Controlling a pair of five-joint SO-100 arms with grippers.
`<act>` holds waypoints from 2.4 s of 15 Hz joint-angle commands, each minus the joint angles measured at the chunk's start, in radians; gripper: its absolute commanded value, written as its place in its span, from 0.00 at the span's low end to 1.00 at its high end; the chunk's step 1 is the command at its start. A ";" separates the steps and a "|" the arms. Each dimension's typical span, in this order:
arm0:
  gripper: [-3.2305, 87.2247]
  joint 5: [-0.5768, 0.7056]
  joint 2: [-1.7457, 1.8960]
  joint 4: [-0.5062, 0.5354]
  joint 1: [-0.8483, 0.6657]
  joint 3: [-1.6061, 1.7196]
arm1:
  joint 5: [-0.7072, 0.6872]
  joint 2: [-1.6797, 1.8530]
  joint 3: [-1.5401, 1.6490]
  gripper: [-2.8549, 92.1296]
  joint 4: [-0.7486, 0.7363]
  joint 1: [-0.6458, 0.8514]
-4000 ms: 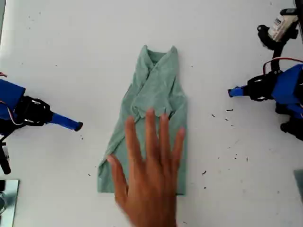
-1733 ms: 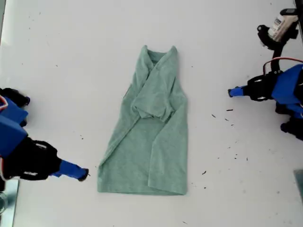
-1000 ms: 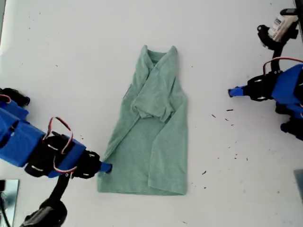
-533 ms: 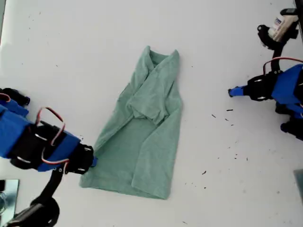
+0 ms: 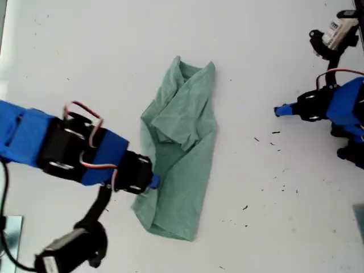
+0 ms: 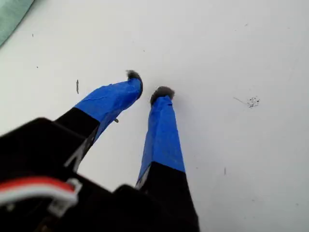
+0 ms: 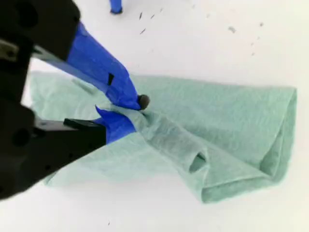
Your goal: Fold t shirt
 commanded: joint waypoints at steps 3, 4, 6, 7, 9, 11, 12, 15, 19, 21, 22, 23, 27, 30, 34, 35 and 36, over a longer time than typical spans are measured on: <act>0.16 0.158 -0.304 -0.143 -0.021 -0.219 | -0.015 0.014 0.046 0.11 -0.018 0.009; 0.18 0.175 -0.325 -0.150 -0.012 -0.218 | -0.015 0.014 0.046 0.11 -0.018 0.009; 0.22 0.229 -0.291 -0.160 0.014 -0.219 | -0.017 0.014 0.046 0.11 -0.018 0.009; 0.23 0.259 -0.190 -0.163 0.037 -0.218 | 0.005 0.014 0.046 0.11 -0.018 0.009; 0.21 0.290 0.083 -0.218 0.063 -0.186 | 0.043 0.014 0.046 0.11 -0.018 0.002; 0.21 0.296 0.259 -0.247 0.077 -0.163 | 0.046 0.014 0.046 0.11 -0.018 -0.006; 0.21 0.299 0.302 -0.262 0.087 -0.155 | 0.057 0.014 0.046 0.11 -0.018 -0.006; 0.20 0.268 0.356 -0.241 0.083 0.006 | 0.067 0.014 0.046 0.11 -0.018 -0.005; 0.12 0.048 0.953 -0.259 -0.080 0.890 | 0.522 0.017 -0.002 0.06 0.006 -0.112; 0.03 -0.037 1.450 -0.256 -0.186 1.350 | 0.489 0.017 -0.029 0.05 0.029 -0.201; 0.03 -0.081 1.615 -0.238 -0.196 1.485 | 0.555 0.017 -0.017 0.05 0.026 -0.201; 0.03 -0.137 1.709 -0.225 -0.184 1.580 | 0.589 0.017 -0.008 0.05 0.028 -0.209; 0.03 -0.270 2.019 -0.175 -0.123 1.799 | 0.563 0.015 -0.061 0.04 -0.028 -0.249; 0.17 -0.221 1.299 -0.002 -0.029 1.085 | 0.643 -0.549 -0.627 0.16 -0.020 -0.423; 0.23 -0.044 0.557 0.216 0.032 0.261 | 0.732 -1.505 -1.726 0.40 0.258 -0.706; 0.24 -0.031 0.465 0.225 0.038 0.201 | 0.732 -1.626 -1.841 0.40 0.252 -0.733; 0.24 -0.025 0.403 0.216 0.038 0.178 | 0.732 -1.712 -1.888 0.40 0.229 -0.747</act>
